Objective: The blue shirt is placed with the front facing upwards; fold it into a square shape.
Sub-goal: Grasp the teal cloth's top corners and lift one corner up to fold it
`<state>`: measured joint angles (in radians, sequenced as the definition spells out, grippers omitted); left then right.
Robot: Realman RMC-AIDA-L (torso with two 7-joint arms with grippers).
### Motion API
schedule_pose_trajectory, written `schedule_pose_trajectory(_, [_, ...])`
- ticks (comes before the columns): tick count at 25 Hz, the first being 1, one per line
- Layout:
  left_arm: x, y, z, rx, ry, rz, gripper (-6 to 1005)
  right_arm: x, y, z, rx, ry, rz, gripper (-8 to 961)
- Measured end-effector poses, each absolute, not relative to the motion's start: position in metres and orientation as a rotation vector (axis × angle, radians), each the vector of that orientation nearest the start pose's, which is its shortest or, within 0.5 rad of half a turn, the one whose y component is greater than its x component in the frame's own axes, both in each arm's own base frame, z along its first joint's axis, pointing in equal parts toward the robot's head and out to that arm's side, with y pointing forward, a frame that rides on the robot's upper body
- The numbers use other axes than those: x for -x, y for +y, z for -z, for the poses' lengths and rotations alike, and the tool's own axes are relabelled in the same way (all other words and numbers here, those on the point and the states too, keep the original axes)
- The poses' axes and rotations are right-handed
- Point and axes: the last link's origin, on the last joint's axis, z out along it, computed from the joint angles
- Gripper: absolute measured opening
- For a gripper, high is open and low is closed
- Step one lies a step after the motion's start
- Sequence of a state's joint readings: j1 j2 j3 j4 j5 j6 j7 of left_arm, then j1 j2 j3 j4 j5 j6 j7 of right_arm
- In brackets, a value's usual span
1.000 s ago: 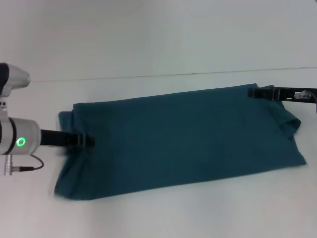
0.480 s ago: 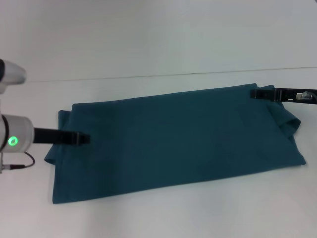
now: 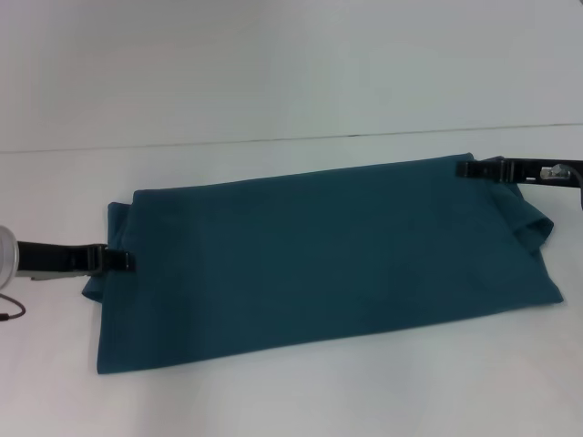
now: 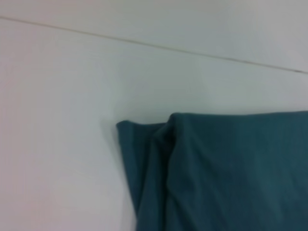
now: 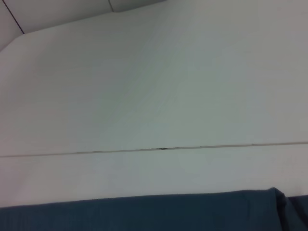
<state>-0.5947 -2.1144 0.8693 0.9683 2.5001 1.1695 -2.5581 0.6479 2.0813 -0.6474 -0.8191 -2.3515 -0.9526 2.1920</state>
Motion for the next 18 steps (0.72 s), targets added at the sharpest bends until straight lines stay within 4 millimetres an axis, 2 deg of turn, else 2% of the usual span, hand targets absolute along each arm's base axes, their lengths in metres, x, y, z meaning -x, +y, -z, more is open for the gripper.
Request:
schedule_pose_trajectory(5, [0.280,0.393,-0.020,2.044,-1.523,0.086,400,-0.289,0.425,-0.055,1.984,1.254,-0.364,842])
schedule_pose_trajectory(7, [0.281,0.393,-0.020,2.036,-1.520,0.072,607,-0.288,0.426,-0.055,1.985,1.252,-0.364,842])
schedule_pose_trajectory(13, [0.285,0.392,-0.019,2.027,-1.527,0.067,827,-0.288,0.426,-0.055,1.985,1.252,-0.364,840])
schedule_pose_trajectory(18, [0.288,0.393,-0.018,2.017,-1.530,0.061,946,-0.288,0.426,-0.055,1.984,1.252,-0.363,839])
